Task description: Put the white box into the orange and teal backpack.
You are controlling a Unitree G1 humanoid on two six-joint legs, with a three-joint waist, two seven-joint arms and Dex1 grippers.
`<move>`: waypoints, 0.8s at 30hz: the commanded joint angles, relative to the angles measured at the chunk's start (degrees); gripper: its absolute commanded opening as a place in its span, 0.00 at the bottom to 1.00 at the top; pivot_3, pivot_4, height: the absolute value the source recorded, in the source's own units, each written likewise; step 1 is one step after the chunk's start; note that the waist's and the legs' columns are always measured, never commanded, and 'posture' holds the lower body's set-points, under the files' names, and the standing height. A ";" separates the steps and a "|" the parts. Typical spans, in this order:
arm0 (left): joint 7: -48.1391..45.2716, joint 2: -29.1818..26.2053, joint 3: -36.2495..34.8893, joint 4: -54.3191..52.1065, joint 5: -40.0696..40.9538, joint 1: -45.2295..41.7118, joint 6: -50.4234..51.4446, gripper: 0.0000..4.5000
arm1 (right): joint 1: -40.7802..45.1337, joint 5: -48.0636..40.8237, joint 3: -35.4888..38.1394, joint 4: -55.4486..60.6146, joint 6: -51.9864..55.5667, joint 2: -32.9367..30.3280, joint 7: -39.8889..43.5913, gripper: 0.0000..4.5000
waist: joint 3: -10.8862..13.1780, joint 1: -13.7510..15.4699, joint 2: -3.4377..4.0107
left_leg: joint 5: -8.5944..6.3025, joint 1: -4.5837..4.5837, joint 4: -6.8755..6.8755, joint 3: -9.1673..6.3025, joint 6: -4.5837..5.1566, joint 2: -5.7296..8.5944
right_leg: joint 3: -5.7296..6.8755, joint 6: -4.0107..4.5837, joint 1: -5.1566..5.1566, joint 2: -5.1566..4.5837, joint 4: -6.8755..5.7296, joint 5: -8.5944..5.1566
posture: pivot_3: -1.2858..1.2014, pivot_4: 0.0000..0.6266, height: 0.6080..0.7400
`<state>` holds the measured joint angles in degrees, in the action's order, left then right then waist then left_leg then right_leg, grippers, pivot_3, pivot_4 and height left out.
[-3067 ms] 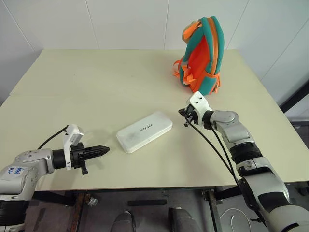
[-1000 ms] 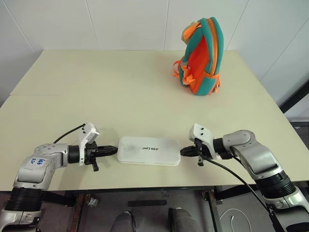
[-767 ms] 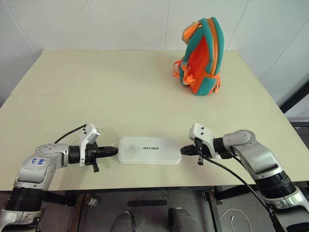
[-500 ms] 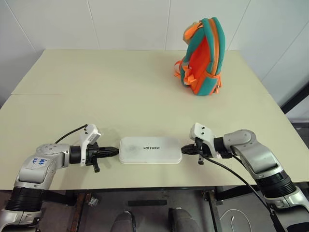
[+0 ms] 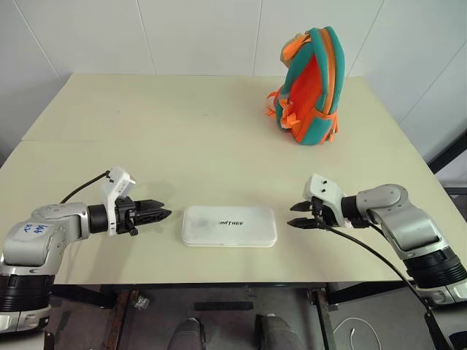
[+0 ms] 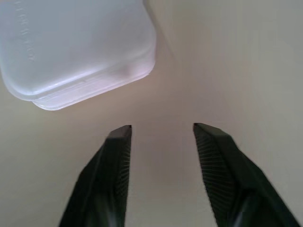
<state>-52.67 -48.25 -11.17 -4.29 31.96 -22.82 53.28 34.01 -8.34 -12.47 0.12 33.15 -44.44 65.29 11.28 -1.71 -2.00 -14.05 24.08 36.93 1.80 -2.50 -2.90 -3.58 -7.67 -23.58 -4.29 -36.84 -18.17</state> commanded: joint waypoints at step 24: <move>2.31 0.48 6.51 12.03 13.47 -12.59 39.22 0.99 | -0.65 -0.64 0.53 2.80 0.45 1.31 -3.03 1.00 | 0.00 -0.08 0.00 | -0.01 0.00 0.06 -0.03 -0.01 0.01 | 0.00 -0.01 0.00 0.03 -0.05 0.00 | 0.52 0.24 1.00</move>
<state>-50.85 -47.96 -5.85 6.36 45.64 -34.04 92.05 33.17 -8.41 -12.67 0.98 33.76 -43.36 62.71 11.29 -1.79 -2.00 -14.05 24.08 36.99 1.77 -2.51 -2.88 -3.59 -7.68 -23.59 -4.26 -36.90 -18.17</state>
